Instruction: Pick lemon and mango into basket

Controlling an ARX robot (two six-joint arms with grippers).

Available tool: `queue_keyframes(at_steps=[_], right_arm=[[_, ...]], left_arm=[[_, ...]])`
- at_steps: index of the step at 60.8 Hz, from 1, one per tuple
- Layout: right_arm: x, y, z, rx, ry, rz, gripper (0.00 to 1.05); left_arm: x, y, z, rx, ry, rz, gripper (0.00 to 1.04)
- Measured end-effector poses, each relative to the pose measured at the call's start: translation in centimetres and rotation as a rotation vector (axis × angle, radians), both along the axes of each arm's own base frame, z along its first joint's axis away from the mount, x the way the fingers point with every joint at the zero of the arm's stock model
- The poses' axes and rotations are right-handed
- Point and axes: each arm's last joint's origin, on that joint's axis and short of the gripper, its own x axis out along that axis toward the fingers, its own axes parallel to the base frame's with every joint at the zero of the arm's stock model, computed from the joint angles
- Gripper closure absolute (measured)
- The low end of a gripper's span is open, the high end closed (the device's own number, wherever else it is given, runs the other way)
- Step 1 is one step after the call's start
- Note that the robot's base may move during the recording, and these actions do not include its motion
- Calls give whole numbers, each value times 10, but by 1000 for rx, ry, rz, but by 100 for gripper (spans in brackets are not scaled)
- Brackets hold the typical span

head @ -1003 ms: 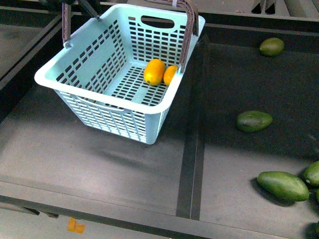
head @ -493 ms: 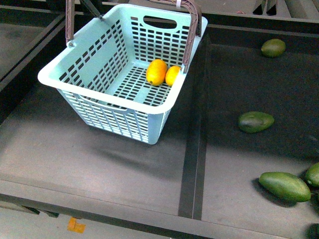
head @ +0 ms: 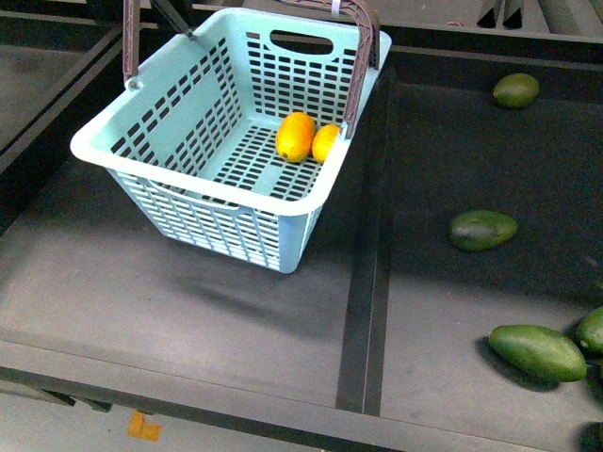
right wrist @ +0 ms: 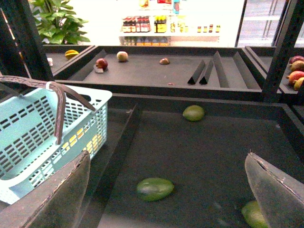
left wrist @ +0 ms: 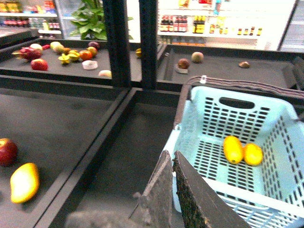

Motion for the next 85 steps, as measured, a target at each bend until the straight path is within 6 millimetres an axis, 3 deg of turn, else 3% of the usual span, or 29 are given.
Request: queue_keyframes(at_steps=[36, 85], right_arm=[[0, 0, 0, 0, 0, 0, 9], [0, 0, 0, 0, 0, 0, 9]], left_arm=[[-34, 2, 9, 1, -30, 3, 101], [-62, 2, 6, 1, -29, 4, 101]])
